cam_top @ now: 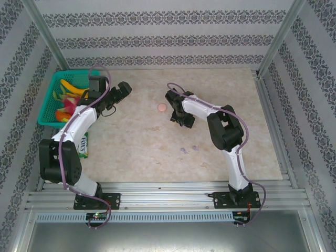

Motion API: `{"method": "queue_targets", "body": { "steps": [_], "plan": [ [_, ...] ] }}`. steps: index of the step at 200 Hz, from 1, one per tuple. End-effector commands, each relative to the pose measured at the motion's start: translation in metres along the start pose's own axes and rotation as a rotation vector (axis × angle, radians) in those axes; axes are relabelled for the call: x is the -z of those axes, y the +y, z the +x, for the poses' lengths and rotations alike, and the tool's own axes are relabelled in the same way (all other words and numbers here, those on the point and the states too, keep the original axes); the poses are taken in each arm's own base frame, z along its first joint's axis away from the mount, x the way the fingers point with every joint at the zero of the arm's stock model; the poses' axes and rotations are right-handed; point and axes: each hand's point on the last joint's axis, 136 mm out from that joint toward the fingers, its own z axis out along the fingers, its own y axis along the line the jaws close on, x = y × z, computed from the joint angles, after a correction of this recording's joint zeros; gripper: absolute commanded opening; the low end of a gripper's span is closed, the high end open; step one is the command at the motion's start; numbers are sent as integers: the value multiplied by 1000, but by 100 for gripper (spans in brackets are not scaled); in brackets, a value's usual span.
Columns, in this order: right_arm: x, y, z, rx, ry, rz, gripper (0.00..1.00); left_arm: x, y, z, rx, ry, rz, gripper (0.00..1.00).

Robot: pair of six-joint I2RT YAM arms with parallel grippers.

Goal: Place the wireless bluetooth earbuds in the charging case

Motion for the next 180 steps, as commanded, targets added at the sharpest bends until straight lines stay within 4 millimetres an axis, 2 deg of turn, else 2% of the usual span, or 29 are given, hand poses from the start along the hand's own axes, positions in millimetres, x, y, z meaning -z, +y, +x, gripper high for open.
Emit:
{"method": "queue_targets", "body": {
  "steps": [1, 29, 80, 122, 153, 180],
  "plan": [
    [-17, -18, 8, 60, 2, 76, 62, 10, -4, -5, 10, -19, 28, 100],
    [-14, -10, 5, 133, -19, 36, 54, 7, -1, 1, 15, -2, 28, 100],
    [3, 2, 9, 270, -82, -36, 52, -6, 19, 28, 38, 82, 4, 100],
    [28, 16, 14, 252, -120, -128, 52, -14, 33, 57, 55, 107, 5, 100],
    [39, 30, 15, 134, -102, -241, 52, -23, 27, 83, 9, 142, 31, 100],
    [48, 41, 9, 30, -79, -331, 52, -31, 5, 103, -17, 131, 230, 100]
  ]
}}
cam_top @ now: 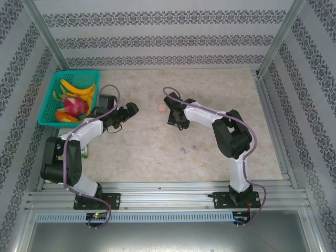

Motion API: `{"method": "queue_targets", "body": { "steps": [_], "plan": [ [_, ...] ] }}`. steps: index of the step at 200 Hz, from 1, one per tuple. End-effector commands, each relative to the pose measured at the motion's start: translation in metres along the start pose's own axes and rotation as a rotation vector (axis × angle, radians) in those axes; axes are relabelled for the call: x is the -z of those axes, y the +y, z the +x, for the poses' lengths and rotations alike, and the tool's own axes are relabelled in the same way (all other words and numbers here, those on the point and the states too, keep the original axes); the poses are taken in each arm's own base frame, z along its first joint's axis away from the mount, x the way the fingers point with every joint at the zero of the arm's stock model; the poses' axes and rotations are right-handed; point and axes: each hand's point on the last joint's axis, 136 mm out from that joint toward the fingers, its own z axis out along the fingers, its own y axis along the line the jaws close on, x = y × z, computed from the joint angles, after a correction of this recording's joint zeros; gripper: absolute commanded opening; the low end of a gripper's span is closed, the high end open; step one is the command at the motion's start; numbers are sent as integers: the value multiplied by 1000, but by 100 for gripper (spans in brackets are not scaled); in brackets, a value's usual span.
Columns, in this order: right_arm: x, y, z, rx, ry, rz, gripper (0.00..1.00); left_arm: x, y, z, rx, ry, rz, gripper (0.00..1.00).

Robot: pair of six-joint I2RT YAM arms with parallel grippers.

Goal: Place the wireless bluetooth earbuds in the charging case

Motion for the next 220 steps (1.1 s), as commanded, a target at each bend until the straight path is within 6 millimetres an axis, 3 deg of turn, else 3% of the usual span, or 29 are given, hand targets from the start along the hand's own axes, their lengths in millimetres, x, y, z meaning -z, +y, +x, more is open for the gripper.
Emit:
{"method": "queue_targets", "body": {
  "steps": [1, 50, 82, 136, 220],
  "plan": [
    [17, 18, -14, -132, -20, -120, 52, -2, -36, 2, -55, -56, 216, 100],
    [30, 35, -34, -303, -6, -249, 52, -25, -72, 38, -148, 12, 464, 100],
    [36, 46, -42, -403, 21, -330, 52, -41, -88, 57, -190, 31, 529, 100],
    [35, 55, -46, -529, 62, -387, 52, -65, -92, 60, -159, 1, 575, 90],
    [25, 59, -42, -636, 113, -408, 52, -90, -115, 58, -139, -36, 633, 74]
  ]
}}
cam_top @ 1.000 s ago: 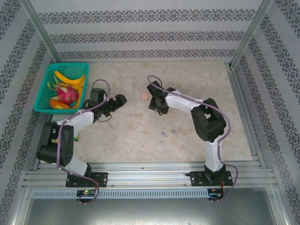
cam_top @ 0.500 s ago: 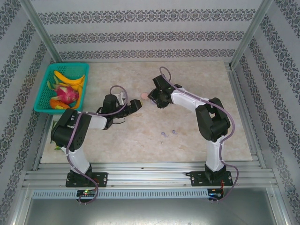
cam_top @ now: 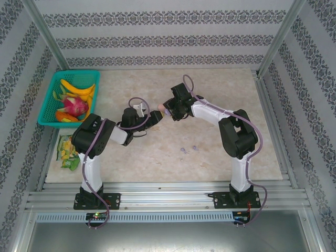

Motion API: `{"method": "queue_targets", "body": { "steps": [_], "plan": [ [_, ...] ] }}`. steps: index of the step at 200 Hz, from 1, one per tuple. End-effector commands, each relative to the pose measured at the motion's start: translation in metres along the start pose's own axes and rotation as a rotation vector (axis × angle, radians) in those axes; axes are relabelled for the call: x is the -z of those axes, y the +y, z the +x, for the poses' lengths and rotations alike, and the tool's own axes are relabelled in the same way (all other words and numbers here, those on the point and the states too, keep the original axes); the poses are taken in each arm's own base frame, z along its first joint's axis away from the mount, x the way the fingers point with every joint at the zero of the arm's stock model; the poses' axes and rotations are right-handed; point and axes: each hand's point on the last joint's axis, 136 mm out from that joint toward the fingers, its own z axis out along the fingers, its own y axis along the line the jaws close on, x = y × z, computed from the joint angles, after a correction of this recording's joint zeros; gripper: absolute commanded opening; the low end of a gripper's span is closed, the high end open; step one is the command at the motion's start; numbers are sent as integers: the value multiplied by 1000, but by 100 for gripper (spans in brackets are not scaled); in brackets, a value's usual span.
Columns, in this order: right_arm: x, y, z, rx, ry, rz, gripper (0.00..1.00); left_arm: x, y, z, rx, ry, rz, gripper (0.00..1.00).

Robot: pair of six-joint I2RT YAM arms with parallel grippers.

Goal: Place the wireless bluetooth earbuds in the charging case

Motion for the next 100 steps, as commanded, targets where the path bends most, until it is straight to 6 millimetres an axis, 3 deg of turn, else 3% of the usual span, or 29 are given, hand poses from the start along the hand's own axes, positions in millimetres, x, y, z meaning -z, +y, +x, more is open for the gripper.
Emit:
{"method": "queue_targets", "body": {
  "steps": [1, 100],
  "plan": [
    [0, 0, -3, -49, 9, -12, 52, -11, -25, -13, -37, -50, 82, 74],
    [0, 3, 5, -57, 31, -34, 51, -29, -30, -12, -28, -58, 98, 60]
  ]
}}
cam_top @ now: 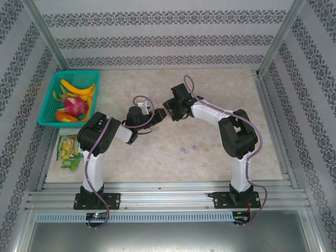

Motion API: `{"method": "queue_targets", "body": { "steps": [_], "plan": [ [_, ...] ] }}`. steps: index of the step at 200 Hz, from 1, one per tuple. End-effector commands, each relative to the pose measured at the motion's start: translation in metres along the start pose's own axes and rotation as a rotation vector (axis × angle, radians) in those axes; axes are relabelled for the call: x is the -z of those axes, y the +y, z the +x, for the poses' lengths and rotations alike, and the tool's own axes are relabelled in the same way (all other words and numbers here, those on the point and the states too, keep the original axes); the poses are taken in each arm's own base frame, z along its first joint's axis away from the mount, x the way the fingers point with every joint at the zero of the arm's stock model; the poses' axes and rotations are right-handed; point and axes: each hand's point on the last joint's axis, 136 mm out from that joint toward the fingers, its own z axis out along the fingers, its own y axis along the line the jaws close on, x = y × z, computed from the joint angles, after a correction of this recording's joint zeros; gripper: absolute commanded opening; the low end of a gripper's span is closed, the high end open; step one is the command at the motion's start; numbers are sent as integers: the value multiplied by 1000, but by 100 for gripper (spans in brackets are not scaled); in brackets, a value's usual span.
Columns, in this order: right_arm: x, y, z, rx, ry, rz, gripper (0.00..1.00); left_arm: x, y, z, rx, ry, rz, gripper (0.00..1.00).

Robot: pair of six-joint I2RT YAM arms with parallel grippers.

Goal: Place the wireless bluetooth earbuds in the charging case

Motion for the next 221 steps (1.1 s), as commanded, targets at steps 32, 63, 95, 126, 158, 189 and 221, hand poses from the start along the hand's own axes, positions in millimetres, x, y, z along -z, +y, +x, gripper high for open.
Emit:
{"method": "queue_targets", "body": {
  "steps": [32, 63, 95, 126, 158, 189, 221],
  "plan": [
    [-1, -1, 4, -20, 20, -16, 51, -8, -18, -11, -27, -35, 55, 58],
    [-2, -2, 6, -20, 23, -16, 51, -10, -16, -11, -24, -34, 55, 55],
    [-4, -3, 8, -20, 29, -12, 51, -12, -16, -11, -22, -36, 58, 54],
    [-5, -5, 8, -24, 31, -11, 50, -15, -16, -12, -17, -36, 60, 51],
    [-7, -5, 9, -29, 33, -13, 50, -17, -18, -13, -18, -38, 66, 52],
    [-8, -5, 10, -35, 37, -16, 50, -18, -18, -15, -14, -51, 67, 54],
    [-9, -5, 11, -59, 40, -29, 50, -17, -15, -19, 4, -90, 61, 52]
  ]
}}
